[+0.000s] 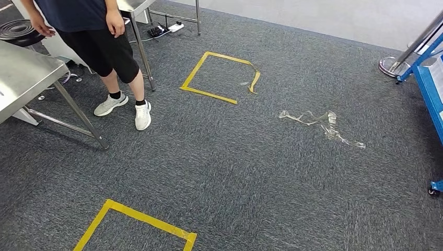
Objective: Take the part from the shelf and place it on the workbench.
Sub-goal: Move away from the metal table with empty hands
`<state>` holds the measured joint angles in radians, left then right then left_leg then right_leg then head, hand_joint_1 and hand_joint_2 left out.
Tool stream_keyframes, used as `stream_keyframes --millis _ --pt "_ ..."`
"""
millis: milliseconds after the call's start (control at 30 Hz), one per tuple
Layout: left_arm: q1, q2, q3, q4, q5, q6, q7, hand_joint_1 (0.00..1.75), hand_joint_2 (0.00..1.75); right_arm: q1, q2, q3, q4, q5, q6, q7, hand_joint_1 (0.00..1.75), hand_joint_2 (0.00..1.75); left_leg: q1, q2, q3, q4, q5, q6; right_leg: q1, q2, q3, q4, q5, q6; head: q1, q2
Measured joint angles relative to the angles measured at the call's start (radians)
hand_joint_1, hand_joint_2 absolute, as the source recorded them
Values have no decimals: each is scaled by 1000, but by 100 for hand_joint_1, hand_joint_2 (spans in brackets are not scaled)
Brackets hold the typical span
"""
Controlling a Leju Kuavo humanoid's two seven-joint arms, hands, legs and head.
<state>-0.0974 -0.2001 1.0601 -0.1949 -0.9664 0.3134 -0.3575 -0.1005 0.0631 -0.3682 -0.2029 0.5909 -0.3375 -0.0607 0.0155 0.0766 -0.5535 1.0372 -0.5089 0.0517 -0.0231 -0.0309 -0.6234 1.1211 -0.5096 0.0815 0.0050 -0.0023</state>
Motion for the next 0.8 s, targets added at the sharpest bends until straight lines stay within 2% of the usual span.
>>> stream_keyframes --millis 33,67,100,133,167,200,233,267,300,333,367,400,433,467,533,567,600,667,700,733,800 --pt "0 0 0 0 -2 -1 -1 0 0 -2 0 -2 0 -3 -1 -1 0 0 -3 10 2 0 -2 -4 4 -19 32 -58 18 -3 0 0" --pt "-1 0 0 0 -4 -2 -2 0 0 -4 0 -4 0 -7 -2 -2 0 0 -5 18 4 0 -4 -9 9 -32 51 -92 29 -9 -1 0" --pt "-2 0 0 0 -6 -2 -3 0 0 -4 1 -7 0 -11 -4 -3 0 0 -8 27 7 -1 -5 -15 13 -35 54 -104 33 -17 -2 0" --pt "-3 0 0 0 -7 -3 -3 0 0 -2 1 -10 0 -14 -5 -5 0 0 -9 36 10 -4 -5 -20 16 -26 51 -105 37 -23 -3 0" --pt "-5 -1 0 0 -8 -3 -3 0 0 1 1 -13 0 -16 -7 -8 0 0 -6 39 13 -4 -7 -27 10 -15 52 -107 40 -30 -4 0" --pt "-7 -1 0 0 -10 -4 -3 0 0 5 1 -15 0 -18 -8 -10 0 0 -4 29 14 1 -14 -32 5 -4 53 -111 42 -35 -4 0" --pt "-8 -2 0 0 -11 -5 -3 0 0 8 1 -18 0 -19 -10 -11 0 0 -1 6 6 25 -33 -37 0 6 57 -114 45 -44 -6 0" --pt "-8 -2 0 0 -13 -6 -3 0 0 8 1 -20 0 -21 -11 -13 0 0 2 -23 -12 69 -62 -40 -5 17 60 -116 47 -53 -9 0" --pt "-7 -1 0 0 -14 -6 -2 0 0 8 2 -22 0 -21 -12 -14 0 0 3 -51 -40 129 -96 -41 -2 27 59 -115 48 -58 -11 0" --pt "-6 -1 0 0 -15 -7 -2 0 0 8 3 -24 0 -22 -12 -15 0 0 4 -69 -72 197 -129 -41 0 39 57 -115 49 -64 -12 0" --pt "-4 0 0 0 -15 -7 -2 0 0 9 4 -25 0 -21 -12 -15 0 0 4 -77 -98 248 -147 -42 1 52 56 -115 49 -65 -12 0" --pt "-3 0 0 0 -15 -7 -2 0 0 12 4 -27 0 -21 -12 -15 0 0 4 -80 -111 270 -145 -42 2 65 56 -114 49 -64 -12 0" --pt "-3 1 0 0 -15 -7 -2 0 0 14 4 -29 0 -21 -12 -15 0 0 5 -81 -105 252 -123 -42 2 78 56 -112 49 -64 -12 0" --pt "-3 2 0 0 -14 -7 -2 0 0 15 5 -31 0 -21 -12 -15 0 0 8 -85 -81 200 -86 -43 1 91 56 -109 49 -63 -12 0" --pt "-3 3 0 0 -14 -7 -3 0 0 15 5 -34 0 -21 -12 -15 0 0 15 -119 -22 75 -29 -46 2 116 51 -98 46 -56 -13 0" --pt "-3 3 0 0 -14 -7 -3 0 0 14 5 -35 0 -21 -13 -15 0 0 16 -133 -5 38 -17 -45 4 127 47 -94 45 -50 -13 0" --pt "-3 3 -1 1 -15 -8 -3 0 0 15 5 -36 0 -22 -14 -15 0 0 14 -141 1 23 -17 -42 5 135 41 -91 45 -43 -13 0" --pt "-3 3 -1 1 -15 -8 -4 0 0 18 4 -39 0 -24 -17 -15 0 0 6 -123 -2 22 -14 -27 5 151 30 -95 50 -30 -13 0" --pt "-4 3 0 1 -15 -8 -4 0 0 21 5 -40 0 -26 -18 -16 0 0 4 -113 -1 19 -10 -19 4 144 25 -92 50 -25 -13 0" --pt "-5 3 0 1 -15 -8 -4 0 0 23 5 -41 0 -27 -19 -17 0 0 4 -103 -1 16 -7 -10 4 125 15 -75 43 -23 -11 0" --pt "-6 3 0 1 -16 -10 -5 0 0 23 6 -42 1 -28 -20 -19 0 0 2 -79 -1 11 -4 3 4 71 -33 17 2 -26 -6 0"
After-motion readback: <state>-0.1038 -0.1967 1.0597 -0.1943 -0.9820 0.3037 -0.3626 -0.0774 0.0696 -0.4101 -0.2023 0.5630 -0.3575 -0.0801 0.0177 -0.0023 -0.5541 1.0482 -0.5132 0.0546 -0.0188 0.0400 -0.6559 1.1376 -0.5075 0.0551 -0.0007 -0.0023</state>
